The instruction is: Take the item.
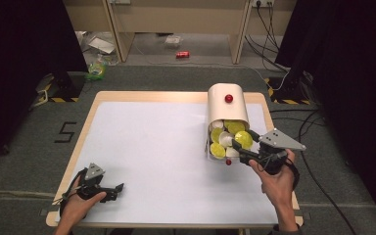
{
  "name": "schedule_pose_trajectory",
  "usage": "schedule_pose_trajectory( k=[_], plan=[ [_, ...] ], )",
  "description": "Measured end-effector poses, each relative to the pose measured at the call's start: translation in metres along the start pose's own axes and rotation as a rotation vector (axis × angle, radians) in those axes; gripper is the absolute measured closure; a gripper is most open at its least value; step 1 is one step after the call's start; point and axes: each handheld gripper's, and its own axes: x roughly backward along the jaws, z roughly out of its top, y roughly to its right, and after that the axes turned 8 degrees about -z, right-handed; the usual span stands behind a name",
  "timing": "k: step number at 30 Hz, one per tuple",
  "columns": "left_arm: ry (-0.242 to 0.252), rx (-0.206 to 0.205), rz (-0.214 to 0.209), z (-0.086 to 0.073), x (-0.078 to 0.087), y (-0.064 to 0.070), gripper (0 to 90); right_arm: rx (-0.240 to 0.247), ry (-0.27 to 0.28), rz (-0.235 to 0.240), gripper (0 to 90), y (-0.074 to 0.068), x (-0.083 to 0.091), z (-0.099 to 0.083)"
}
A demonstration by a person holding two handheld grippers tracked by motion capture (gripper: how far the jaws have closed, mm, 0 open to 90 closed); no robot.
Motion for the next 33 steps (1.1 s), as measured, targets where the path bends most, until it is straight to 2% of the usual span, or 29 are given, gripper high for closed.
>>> schedule_pose_trajectory(
  k=[5, 15, 23, 33],
  plan=[
    [0.0, 0.0, 0.0, 0.0, 0.0, 0.0, 0.0, -0.016, 0.016, -0.025, 38.6, 0.009, 0.009, -0.001],
    [0.0, 0.0, 0.0, 0.0, 0.0, 0.0, 0.0, -0.027, 0.012, -0.066, 38.6, 0.021, 0.017, -0.006],
    [0.0, 0.001, 0.0, 0.0, 0.0, 0.0, 0.0, -0.045, 0.004, -0.115, 38.6, 0.036, 0.02, -0.014],
    [0.001, 0.001, -0.001, 0.0, 0.0, 0.0, 0.0, -0.059, 0.003, -0.151, 38.6, 0.046, 0.022, -0.021]
  ],
)
